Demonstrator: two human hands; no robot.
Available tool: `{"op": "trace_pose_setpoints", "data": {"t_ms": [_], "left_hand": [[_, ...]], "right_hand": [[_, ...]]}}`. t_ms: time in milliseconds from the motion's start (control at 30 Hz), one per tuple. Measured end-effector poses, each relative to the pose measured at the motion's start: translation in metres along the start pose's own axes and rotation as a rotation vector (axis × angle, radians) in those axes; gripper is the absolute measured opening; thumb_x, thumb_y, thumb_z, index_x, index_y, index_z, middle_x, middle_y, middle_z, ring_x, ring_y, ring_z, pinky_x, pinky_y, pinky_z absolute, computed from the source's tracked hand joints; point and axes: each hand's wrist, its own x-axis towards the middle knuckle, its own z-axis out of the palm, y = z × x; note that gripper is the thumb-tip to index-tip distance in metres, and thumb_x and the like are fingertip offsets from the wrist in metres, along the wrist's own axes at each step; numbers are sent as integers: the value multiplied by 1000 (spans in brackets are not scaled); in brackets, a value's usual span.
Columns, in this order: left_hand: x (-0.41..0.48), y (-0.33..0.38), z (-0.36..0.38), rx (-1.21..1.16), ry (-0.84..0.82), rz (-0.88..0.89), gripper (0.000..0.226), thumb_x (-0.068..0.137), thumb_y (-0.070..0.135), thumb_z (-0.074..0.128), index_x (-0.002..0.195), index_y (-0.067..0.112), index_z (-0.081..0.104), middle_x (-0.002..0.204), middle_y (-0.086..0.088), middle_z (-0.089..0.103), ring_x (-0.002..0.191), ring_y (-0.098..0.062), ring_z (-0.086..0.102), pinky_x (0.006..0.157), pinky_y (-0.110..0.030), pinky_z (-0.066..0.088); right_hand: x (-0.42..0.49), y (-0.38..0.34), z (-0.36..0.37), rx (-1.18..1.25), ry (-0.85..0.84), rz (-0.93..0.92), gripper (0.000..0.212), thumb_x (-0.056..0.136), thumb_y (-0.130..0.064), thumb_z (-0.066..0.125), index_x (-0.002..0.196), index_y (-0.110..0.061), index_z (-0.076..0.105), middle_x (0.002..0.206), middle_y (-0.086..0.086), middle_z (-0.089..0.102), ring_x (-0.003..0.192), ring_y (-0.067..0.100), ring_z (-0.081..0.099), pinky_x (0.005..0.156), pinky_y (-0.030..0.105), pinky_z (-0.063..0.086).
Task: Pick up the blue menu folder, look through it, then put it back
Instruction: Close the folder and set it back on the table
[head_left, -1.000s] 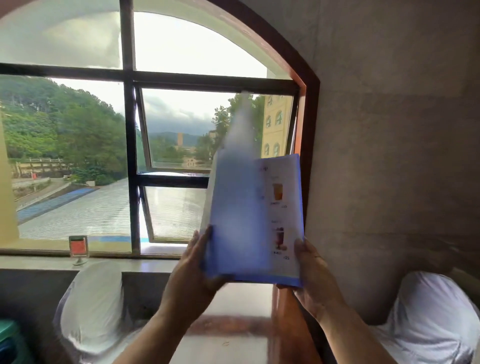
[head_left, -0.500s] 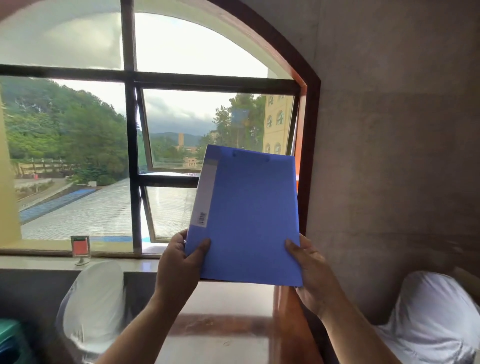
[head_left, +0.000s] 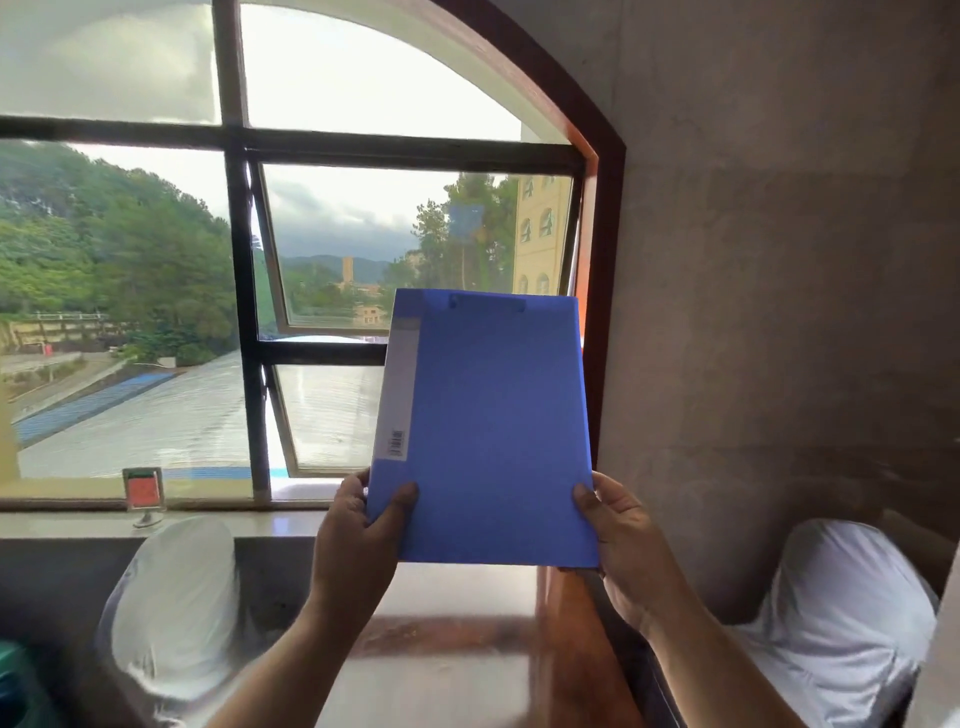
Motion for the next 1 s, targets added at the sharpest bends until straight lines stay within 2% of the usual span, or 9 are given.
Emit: {"op": "trace_pose_setpoints", "data": {"t_ms": [133,233,333,433,533,633,700,867,1000], "left_hand": [[-39,-64,11,-39,-150,-213,13,100,26,67,106,15,72,90,0,84,72,-9,77,57,-26,57],[-88,-137,12,68,-335,-457,14,102,12,63,98,8,76,94,-11,84,81,-20,79,74,-44,64],[-152,-207,3,304,-507,-644,9,99,16,68,99,11,75,97,-11,83,93,-30,78,87,-49,62],[-220,-257,-3,561,-615,-698,17,95,28,72,103,13,73,100,-8,80,93,-29,75,83,-47,60],[-280,-292,-7,687,-678,-759,19,93,34,73,101,17,70,102,-4,78,95,-26,72,82,-38,55],[-327,-322,-10,763,-744,-812,14,93,38,72,93,28,61,96,3,74,87,-21,68,75,-34,50],[-351,-338,-11,816,-803,-852,16,92,40,70,92,28,60,92,5,71,83,-20,67,71,-35,51],[-390,-358,-16,984,-976,-860,24,93,48,65,93,25,59,94,2,71,83,-23,64,69,-38,49],[-403,-362,-10,1087,-1087,-764,34,95,55,58,90,22,53,87,1,68,79,-25,64,66,-40,50]], "right_hand": [[-25,65,-28,-46,77,128,21,106,-18,62,119,-8,75,109,20,84,89,35,81,71,47,63],[-64,136,-63,-161,131,298,19,110,-5,55,110,-5,74,108,20,85,89,28,83,70,36,67],[-124,204,-91,-350,111,512,20,109,-2,57,96,-7,72,94,12,86,78,19,80,66,30,63],[-187,265,-115,-633,58,662,31,104,-4,65,75,-15,62,63,-7,74,56,-1,63,55,23,48],[-236,314,-129,-824,-2,839,22,102,-12,68,84,-1,63,81,13,75,73,24,68,63,36,45],[-281,357,-143,-919,-44,978,25,101,-20,67,95,4,62,94,19,75,87,39,73,76,50,60],[-307,379,-148,-956,-73,1031,26,102,-23,65,91,-1,58,89,16,71,83,36,71,73,52,60],[-344,411,-159,-1079,-129,1077,33,104,-34,60,78,-20,45,76,2,58,64,22,52,56,38,36],[-352,411,-161,-1199,-174,1064,25,107,-39,55,91,-20,49,88,2,61,79,30,63,63,42,49]]}}
